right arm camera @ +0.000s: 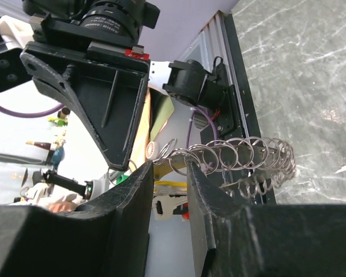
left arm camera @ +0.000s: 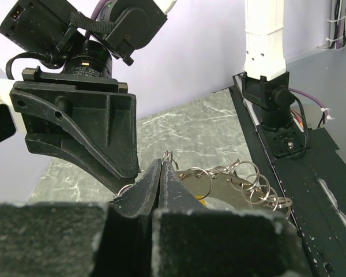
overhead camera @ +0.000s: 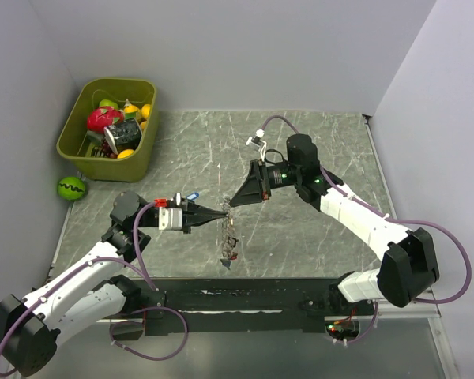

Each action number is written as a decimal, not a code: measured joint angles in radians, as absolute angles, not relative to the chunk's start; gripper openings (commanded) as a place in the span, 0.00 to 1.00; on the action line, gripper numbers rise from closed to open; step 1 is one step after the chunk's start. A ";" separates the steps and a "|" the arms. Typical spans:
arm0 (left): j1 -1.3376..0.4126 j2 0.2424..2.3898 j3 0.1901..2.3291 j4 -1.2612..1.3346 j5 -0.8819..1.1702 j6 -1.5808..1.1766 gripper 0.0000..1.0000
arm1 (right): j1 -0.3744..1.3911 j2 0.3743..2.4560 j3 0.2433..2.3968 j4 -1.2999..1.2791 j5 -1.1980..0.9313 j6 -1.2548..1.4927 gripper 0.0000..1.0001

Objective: Put the keys on the keyring

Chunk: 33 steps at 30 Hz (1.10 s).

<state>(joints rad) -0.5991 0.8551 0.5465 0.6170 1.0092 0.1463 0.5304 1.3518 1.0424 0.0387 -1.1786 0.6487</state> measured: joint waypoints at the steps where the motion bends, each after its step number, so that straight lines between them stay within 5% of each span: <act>1: -0.599 0.855 0.547 0.614 1.009 0.147 0.01 | 0.530 1.352 1.043 0.034 -1.176 0.648 0.39; 27: -0.599 0.839 0.562 0.556 1.009 0.191 0.01 | 0.484 1.316 1.044 -0.040 -1.094 0.638 0.42; 33: -0.599 0.838 0.562 0.561 1.014 0.195 0.01 | 0.484 1.314 1.019 0.010 -1.116 0.673 0.49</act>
